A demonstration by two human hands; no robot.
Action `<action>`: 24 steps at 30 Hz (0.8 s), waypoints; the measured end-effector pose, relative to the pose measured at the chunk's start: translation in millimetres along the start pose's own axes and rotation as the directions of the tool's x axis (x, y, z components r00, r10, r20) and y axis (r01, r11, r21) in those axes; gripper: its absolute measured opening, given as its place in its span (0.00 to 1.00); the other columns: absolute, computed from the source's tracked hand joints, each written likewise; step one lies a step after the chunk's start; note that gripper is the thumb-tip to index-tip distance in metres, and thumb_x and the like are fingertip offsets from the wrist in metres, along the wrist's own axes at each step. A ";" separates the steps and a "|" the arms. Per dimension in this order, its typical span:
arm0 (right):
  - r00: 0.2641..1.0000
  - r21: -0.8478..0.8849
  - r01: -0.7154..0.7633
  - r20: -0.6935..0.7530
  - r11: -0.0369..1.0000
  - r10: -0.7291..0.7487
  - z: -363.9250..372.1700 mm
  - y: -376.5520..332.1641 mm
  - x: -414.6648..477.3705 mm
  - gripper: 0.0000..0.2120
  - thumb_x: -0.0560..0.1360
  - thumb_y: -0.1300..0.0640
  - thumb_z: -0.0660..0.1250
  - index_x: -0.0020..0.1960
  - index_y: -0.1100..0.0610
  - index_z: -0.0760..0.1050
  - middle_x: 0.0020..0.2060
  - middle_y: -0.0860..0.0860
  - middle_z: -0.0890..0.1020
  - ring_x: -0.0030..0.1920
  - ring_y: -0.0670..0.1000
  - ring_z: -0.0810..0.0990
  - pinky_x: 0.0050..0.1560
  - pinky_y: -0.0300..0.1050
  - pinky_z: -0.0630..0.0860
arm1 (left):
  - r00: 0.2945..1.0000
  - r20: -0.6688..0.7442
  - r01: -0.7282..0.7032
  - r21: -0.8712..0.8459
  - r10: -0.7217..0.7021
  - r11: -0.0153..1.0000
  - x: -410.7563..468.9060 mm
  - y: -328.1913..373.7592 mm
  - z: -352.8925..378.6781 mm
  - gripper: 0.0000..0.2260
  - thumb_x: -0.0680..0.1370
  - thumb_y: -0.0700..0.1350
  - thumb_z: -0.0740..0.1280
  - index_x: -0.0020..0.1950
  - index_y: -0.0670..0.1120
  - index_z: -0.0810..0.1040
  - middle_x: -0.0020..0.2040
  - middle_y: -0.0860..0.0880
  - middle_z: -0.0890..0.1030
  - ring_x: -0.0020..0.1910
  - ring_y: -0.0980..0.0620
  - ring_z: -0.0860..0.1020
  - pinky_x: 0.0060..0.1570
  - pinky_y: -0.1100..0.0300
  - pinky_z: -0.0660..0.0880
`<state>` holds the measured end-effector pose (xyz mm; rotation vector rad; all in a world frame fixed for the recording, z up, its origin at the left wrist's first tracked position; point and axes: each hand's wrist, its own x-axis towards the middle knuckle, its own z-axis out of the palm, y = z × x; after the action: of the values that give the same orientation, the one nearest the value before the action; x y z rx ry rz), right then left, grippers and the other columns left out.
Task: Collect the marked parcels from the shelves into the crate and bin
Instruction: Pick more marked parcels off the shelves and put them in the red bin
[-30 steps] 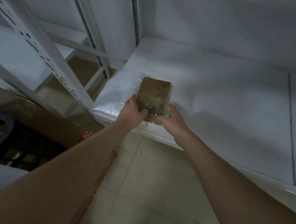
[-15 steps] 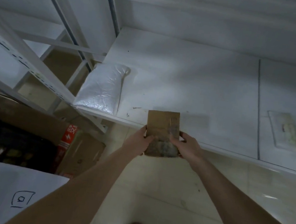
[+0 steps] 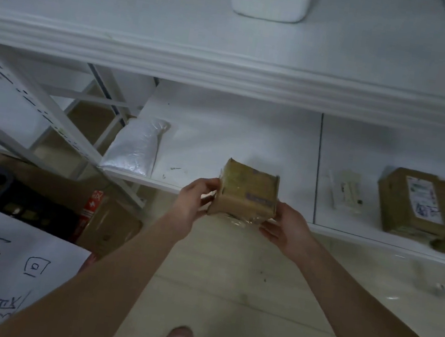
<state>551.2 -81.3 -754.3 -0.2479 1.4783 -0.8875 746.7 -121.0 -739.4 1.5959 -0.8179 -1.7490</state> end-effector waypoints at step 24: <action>0.986 0.004 -0.086 0.141 0.996 0.084 -19.2 16.1 -64.7 0.30 0.69 0.51 0.75 0.68 0.44 0.68 0.51 0.52 0.82 0.49 0.52 0.78 0.45 0.48 0.74 | 0.985 0.125 -0.117 -0.011 0.117 0.993 -66.6 1.4 24.9 0.23 0.73 0.42 0.73 0.67 0.46 0.74 0.62 0.45 0.79 0.54 0.48 0.80 0.48 0.56 0.78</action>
<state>548.8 -21.8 -718.8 -0.2336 1.3439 -0.7929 726.7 -68.4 -695.9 1.4172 -0.9474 -1.7788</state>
